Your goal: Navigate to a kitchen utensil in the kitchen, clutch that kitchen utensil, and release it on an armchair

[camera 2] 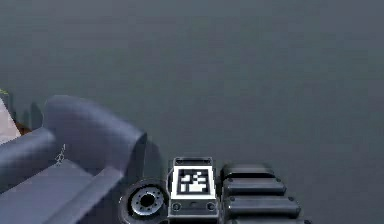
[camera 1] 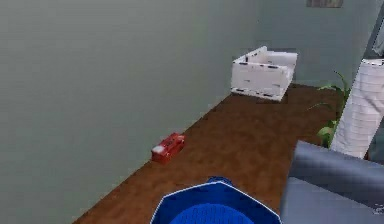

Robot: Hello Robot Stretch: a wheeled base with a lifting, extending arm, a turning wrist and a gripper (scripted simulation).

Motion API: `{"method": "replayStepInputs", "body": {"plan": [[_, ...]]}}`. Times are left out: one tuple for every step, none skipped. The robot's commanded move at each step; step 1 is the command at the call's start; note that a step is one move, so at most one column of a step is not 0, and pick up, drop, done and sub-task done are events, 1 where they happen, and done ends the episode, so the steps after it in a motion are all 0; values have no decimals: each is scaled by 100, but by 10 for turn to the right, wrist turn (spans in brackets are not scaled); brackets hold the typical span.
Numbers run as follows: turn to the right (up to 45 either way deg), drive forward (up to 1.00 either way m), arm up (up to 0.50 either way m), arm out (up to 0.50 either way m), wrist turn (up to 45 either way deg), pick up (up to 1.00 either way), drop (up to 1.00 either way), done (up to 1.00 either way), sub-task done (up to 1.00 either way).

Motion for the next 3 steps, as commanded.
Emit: {"method": "replayStepInputs", "body": {"plan": [[-60, 0, 0, 0, 0, 0, 0, 0, 0], [450, 0, 0, 0, 0, 0, 0, 0, 0], [450, 0, 0, 0, 0, 0, 0, 0, 0]]}}
